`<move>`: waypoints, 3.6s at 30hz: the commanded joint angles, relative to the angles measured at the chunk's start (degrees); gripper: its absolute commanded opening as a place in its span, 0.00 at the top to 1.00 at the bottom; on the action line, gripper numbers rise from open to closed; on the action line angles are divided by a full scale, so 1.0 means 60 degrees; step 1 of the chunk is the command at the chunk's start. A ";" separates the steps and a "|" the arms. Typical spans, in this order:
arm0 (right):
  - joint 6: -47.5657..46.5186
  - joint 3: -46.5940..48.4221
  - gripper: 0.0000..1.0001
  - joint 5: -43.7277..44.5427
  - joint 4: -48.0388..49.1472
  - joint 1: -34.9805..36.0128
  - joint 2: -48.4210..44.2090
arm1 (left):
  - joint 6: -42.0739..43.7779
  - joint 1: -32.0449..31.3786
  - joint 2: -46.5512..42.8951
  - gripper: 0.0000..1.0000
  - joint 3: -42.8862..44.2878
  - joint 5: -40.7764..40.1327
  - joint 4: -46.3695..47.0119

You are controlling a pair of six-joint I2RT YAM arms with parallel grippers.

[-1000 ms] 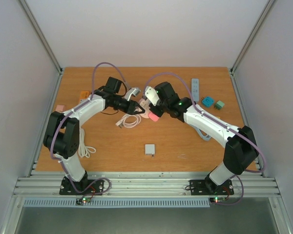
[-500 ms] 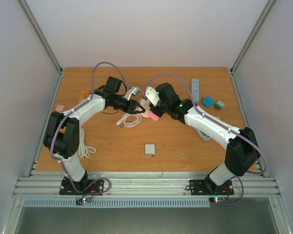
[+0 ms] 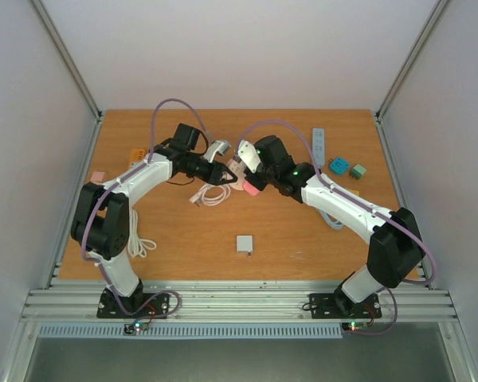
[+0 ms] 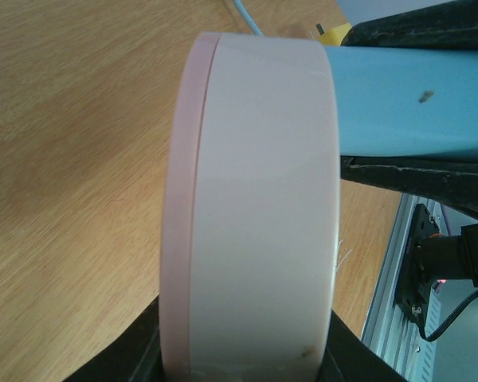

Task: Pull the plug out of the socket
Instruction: Remove the plug from the socket, then place the plug at the center of the board.

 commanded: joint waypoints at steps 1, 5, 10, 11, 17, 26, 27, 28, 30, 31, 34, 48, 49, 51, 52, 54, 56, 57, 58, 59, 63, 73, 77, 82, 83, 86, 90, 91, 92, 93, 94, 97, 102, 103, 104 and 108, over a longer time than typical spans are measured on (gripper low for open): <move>-0.0061 0.0196 0.99 0.0901 -0.0126 -0.0064 -0.0654 | -0.0486 0.0445 0.0065 1.00 0.0121 -0.2857 -0.0219; -0.0040 0.0169 0.99 0.0843 -0.0101 -0.0064 -0.0750 | -0.0499 0.0477 0.0040 1.00 0.0171 -0.3156 -0.0284; 0.0072 0.0090 0.99 0.0664 -0.0006 -0.0064 -0.0794 | -0.0956 0.0800 0.0280 1.00 0.0172 -0.1048 -0.0081; 0.0070 0.0079 0.99 0.0600 -0.0010 -0.0064 -0.0809 | -0.0936 0.0823 0.0300 1.00 0.0167 -0.1092 -0.0086; 0.0023 0.0075 0.99 -0.0493 -0.0258 -0.0056 -0.0967 | -0.0926 0.0960 0.0521 1.00 0.0246 -0.0391 -0.0213; -0.0940 0.0644 0.99 0.0275 -0.0878 -0.0056 -0.0631 | -0.0723 0.0906 0.0458 1.00 0.0302 -0.1753 -0.0469; -0.0670 0.0719 0.99 0.0341 -0.0943 -0.0056 -0.0633 | -0.0819 0.0915 0.0458 1.00 0.0291 -0.2070 -0.0443; -0.0309 0.0808 0.99 0.0356 -0.1036 -0.0056 -0.0623 | -0.0878 0.0904 0.0447 0.99 0.0266 -0.2373 -0.0415; 0.0247 0.0991 0.99 0.0337 -0.1219 -0.0056 -0.0581 | -0.1049 0.0925 0.0443 1.00 0.0223 -0.2659 -0.0331; 0.0432 0.1067 0.99 0.0316 -0.1297 -0.0056 -0.0537 | -0.1103 0.0934 0.0443 1.00 0.0186 -0.2674 -0.0287; 0.0327 0.1126 0.99 -0.0088 -0.1415 -0.0056 -0.0470 | -0.1096 0.0956 0.0369 0.99 0.0115 -0.2457 -0.0206; -0.0870 0.2000 0.95 -0.6186 -0.5861 -0.0023 0.1936 | -0.1068 0.2518 -0.0774 0.99 -0.0147 -0.1070 0.0358; -0.1134 0.2140 0.95 -0.6203 -0.6137 0.0177 0.2339 | -0.0981 0.2686 -0.0866 1.00 -0.0124 -0.1026 0.0341; -0.1330 0.2386 0.94 -0.6339 -0.6597 0.0522 0.2863 | -0.0954 0.2981 -0.1074 1.00 -0.0152 -0.0950 0.0372; -0.1349 0.2492 0.94 -0.6406 -0.6727 0.0695 0.3101 | -0.0974 0.3095 -0.1188 1.00 -0.0191 -0.0882 0.0434; -0.1393 0.2650 0.93 -0.6324 -0.6898 0.1117 0.3480 | -0.1085 0.3282 -0.1322 1.00 -0.0291 -0.0846 0.0614; -0.1452 0.2774 0.92 -0.6199 -0.7020 0.1482 0.3790 | -0.1134 0.3374 -0.1393 1.00 -0.0368 -0.0849 0.0707; -0.1465 0.2877 0.91 -0.6134 -0.7089 0.1648 0.3947 | -0.1158 0.3393 -0.1396 1.00 -0.0401 -0.0851 0.0749; -0.1450 0.2941 0.90 -0.6096 -0.7136 0.1785 0.4064 | -0.1177 0.3396 -0.1382 1.00 -0.0427 -0.0838 0.0767; -0.1400 0.2990 0.89 -0.6060 -0.7122 0.1901 0.4192 | -0.1187 0.3396 -0.1373 0.99 -0.0428 -0.0827 0.0764; -0.1257 0.3120 0.81 -0.5500 -0.7065 0.2241 0.4618 | -0.1224 0.3396 -0.1422 1.00 -0.0441 -0.0749 0.0806; -0.0960 0.3040 0.68 -0.4595 -0.6618 0.2389 0.4843 | -0.1282 0.3399 -0.1382 1.00 -0.0518 -0.0546 0.0903; -0.0936 0.2945 0.58 -0.4353 -0.6465 0.2472 0.4771 | -0.1297 0.3396 -0.1392 0.99 -0.0529 -0.0475 0.0895; -0.0839 0.2915 0.53 -0.4009 -0.6246 0.2491 0.4557 | -0.1297 0.3404 -0.1386 1.00 -0.0540 -0.0365 0.0906; -0.0846 0.2909 0.52 -0.3875 -0.6218 0.2480 0.4463 | -0.1297 0.3397 -0.1379 1.00 -0.0530 -0.0312 0.0919; -0.0879 0.2829 0.52 -0.3263 -0.5945 0.2458 0.3967 | -0.1297 0.3396 -0.1368 1.00 -0.0543 -0.0209 0.0911; -0.0997 0.2793 0.52 -0.2652 -0.5686 0.2183 0.3102 | -0.1296 0.3375 -0.1300 0.99 -0.0532 0.0041 0.0885; -0.1000 0.2755 0.52 -0.2638 -0.5604 0.2046 0.2728 | -0.1297 0.3349 -0.1289 1.00 -0.0531 0.0114 0.0890; -0.0992 0.2725 0.52 -0.2651 -0.5511 0.1862 0.2438 | -0.1297 0.3324 -0.1271 1.00 -0.0536 0.0194 0.0875; -0.0986 0.2670 0.52 -0.2658 -0.5371 0.1599 0.2132 | -0.1290 0.3299 -0.1258 1.00 -0.0550 0.0280 0.0880; -0.0972 0.2606 0.52 -0.2659 -0.5220 0.1403 0.1845 | -0.1295 0.3254 -0.1235 1.00 -0.0548 0.0367 0.0897; -0.0857 0.2357 0.51 -0.2653 -0.4445 0.0801 0.0977 | -0.1414 0.3091 -0.1126 0.99 -0.0559 0.0701 0.1021; -0.0745 0.1808 0.45 -0.2505 -0.3102 0.0437 0.0181 | -0.1551 0.2611 -0.0964 0.99 -0.0558 0.1320 0.1185; -0.0818 0.1729 0.45 -0.2587 -0.2952 0.0432 0.0140 | -0.1487 0.2507 -0.0943 1.00 -0.0562 0.1535 0.1168; -0.0873 0.1652 0.43 -0.2646 -0.2810 0.0430 0.0117 | -0.1451 0.2391 -0.0935 0.99 -0.0559 0.1740 0.1160; -0.0894 0.1343 0.40 -0.2525 -0.2416 0.0439 0.0139 | -0.1207 0.2062 -0.0956 1.00 -0.0574 0.2037 0.1086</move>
